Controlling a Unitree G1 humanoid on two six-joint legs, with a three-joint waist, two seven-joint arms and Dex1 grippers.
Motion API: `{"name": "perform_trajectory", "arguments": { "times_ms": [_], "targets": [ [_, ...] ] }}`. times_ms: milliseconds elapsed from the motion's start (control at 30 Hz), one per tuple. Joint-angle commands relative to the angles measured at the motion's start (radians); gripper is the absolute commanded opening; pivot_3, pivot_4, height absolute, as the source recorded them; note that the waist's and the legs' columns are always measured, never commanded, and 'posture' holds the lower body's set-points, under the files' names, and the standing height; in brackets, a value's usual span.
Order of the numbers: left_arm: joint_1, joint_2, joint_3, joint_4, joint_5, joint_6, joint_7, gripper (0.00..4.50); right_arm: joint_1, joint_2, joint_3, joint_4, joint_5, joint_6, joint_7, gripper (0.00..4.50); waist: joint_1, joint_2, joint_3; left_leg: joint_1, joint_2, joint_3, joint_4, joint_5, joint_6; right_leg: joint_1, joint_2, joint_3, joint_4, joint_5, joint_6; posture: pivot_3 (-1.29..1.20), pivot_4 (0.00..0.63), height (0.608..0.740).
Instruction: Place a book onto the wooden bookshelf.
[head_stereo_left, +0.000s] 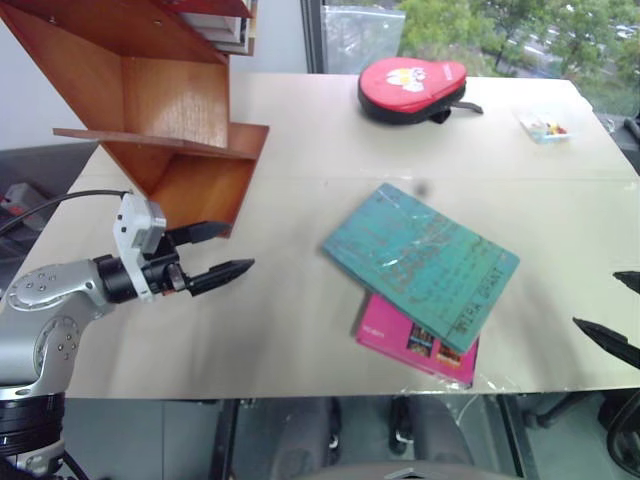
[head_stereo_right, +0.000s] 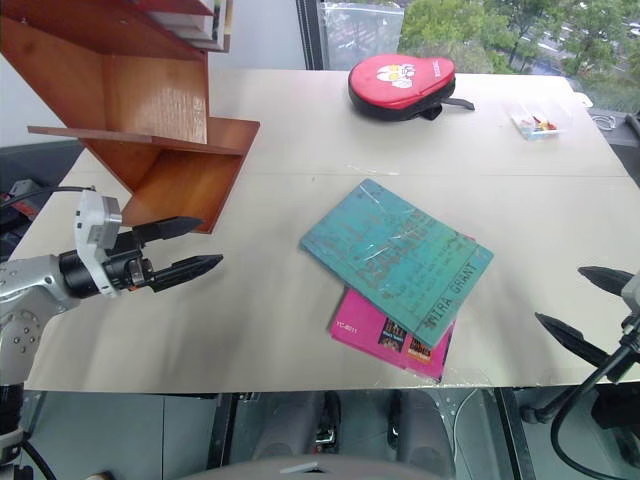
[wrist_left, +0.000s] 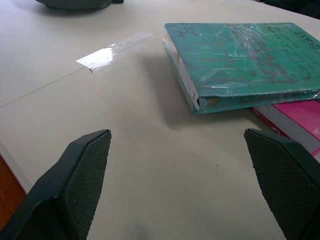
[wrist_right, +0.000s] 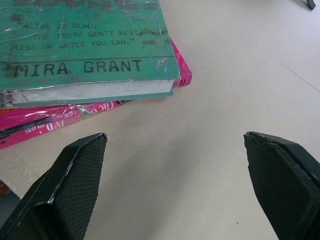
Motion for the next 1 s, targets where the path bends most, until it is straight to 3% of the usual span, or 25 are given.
{"name": "perform_trajectory", "arguments": {
  "times_ms": [33, 200, 267, 300, 400, 567, 733, 1000],
  "targets": [
    [-0.015, 0.001, 0.006, -0.028, -0.02, 0.002, -0.005, 4.48, -0.028, -0.03, 0.014, 0.001, -0.018, -0.011, -0.027, 4.5, 0.0, 0.0, 0.0, 0.0, 0.0, 0.0, 0.0, 0.0, 0.0, 0.0, 0.0, 0.0, 0.0, 0.0, 0.0, 0.0, 0.15, 0.74],
    [-0.042, -0.028, -0.031, -0.065, -0.044, 0.04, 0.014, 4.48, -0.128, -0.066, 0.123, -0.003, -0.001, 0.054, -0.107, 4.5, -0.001, 0.0, 0.0, 0.001, 0.0, 0.001, 0.0, 0.0, 0.0, 0.0, 0.0, 0.001, 0.0, 0.0, 0.0, 0.0, 0.15, 0.74],
    [-0.042, -0.034, -0.034, -0.077, -0.053, 0.045, 0.013, 4.5, -0.142, -0.078, 0.141, -0.002, 0.027, 0.097, -0.106, 3.87, 0.0, 0.0, 0.0, 0.001, 0.0, 0.0, 0.0, 0.0, 0.0, 0.0, 0.001, 0.001, 0.001, 0.0, 0.0, 0.0, 0.15, 0.74],
    [-0.042, -0.037, -0.036, -0.081, -0.056, 0.047, 0.012, 4.5, -0.143, -0.086, 0.151, -0.005, 0.019, 0.099, -0.108, 3.77, 0.0, 0.0, 0.0, 0.001, 0.0, 0.0, 0.0, 0.0, 0.0, 0.0, 0.001, 0.001, 0.001, 0.0, 0.0, 0.0, 0.15, 0.74],
    [-0.043, -0.05, -0.058, -0.102, -0.072, 0.057, 0.008, 4.5, -0.151, -0.116, 0.21, -0.001, -0.011, 0.109, -0.115, 2.4, 0.0, 0.0, 0.0, 0.0, 0.0, 0.001, 0.0, 0.0, 0.0, 0.0, 0.001, 0.001, 0.0, 0.0, 0.0, 0.0, 0.15, 0.74],
    [-0.037, -0.104, -0.103, -0.167, -0.096, 0.088, 0.052, 4.5, -0.207, -0.143, 0.413, 0.03, -0.101, 0.076, -0.161, 0.04, -0.001, -0.001, 0.0, 0.0, 0.0, 0.001, 0.0, 0.0, 0.0, 0.0, 0.001, 0.001, 0.0, 0.0, 0.0, 0.0, 0.15, 0.74],
    [0.004, -0.15, -0.137, -0.25, -0.112, 0.148, 0.145, 4.5, -0.328, -0.111, 0.61, 0.042, -0.121, 0.071, -0.194, 0.04, -0.003, -0.001, 0.0, 0.001, 0.0, 0.001, 0.001, 0.001, 0.0, 0.0, 0.001, 0.002, 0.001, 0.0, 0.0, 0.0, 0.15, 0.74],
    [0.066, -0.177, -0.113, -0.305, -0.245, 0.358, 0.312, 4.5, -0.43, -0.071, 0.727, 0.001, -0.073, 0.09, -0.196, 0.04, -0.001, -0.001, 0.0, 0.001, 0.0, 0.001, 0.002, 0.001, 0.0, 0.001, 0.002, 0.002, 0.001, 0.0, 0.0, 0.0, 0.15, 0.74]
  ]
}}
